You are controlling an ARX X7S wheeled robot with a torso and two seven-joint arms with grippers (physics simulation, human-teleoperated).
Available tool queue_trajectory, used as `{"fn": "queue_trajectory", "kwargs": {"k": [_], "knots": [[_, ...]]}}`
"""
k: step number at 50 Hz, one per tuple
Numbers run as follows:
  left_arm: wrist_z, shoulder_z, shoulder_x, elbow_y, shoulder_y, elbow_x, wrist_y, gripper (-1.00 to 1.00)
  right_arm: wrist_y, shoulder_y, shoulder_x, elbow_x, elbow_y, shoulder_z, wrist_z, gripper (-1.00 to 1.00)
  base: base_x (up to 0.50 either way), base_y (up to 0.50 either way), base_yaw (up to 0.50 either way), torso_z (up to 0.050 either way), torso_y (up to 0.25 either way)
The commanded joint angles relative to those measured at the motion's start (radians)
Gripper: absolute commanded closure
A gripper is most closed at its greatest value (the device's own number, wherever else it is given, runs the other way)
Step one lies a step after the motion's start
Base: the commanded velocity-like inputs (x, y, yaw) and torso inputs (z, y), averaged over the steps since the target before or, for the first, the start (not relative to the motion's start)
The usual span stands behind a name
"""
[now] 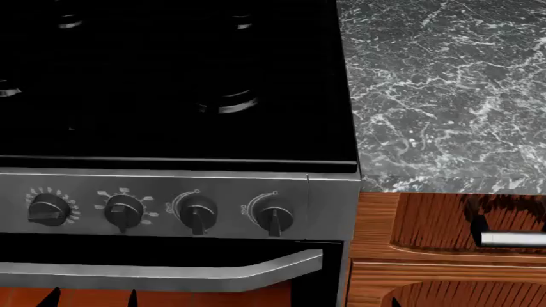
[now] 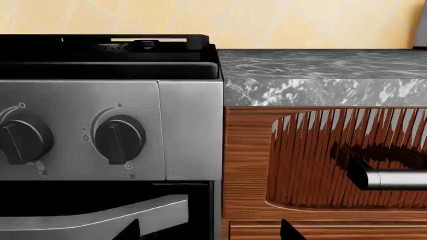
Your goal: Close the microwave door
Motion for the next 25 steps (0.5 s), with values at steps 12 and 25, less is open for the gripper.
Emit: {"fn": "queue_trajectory", "kwargs": {"k": [12, 25], "knots": [[-0.039, 0.058, -0.049, -0.041, -0.002, -0.047, 0.078, -1.00, -0.136, 0.034, 0.047, 0.087, 0.131, -0.035, 0.024, -1.00, 0.00, 0.00, 0.00, 0.000, 0.000], [-0.050, 0.096, -0.072, -0.029, 0.004, -0.055, 0.104, -1.00, -0.163, 0.028, 0.067, 0.099, 0.128, -0.066, 0.043, -1.00, 0.00, 0.00, 0.00, 0.000, 0.000]]}}
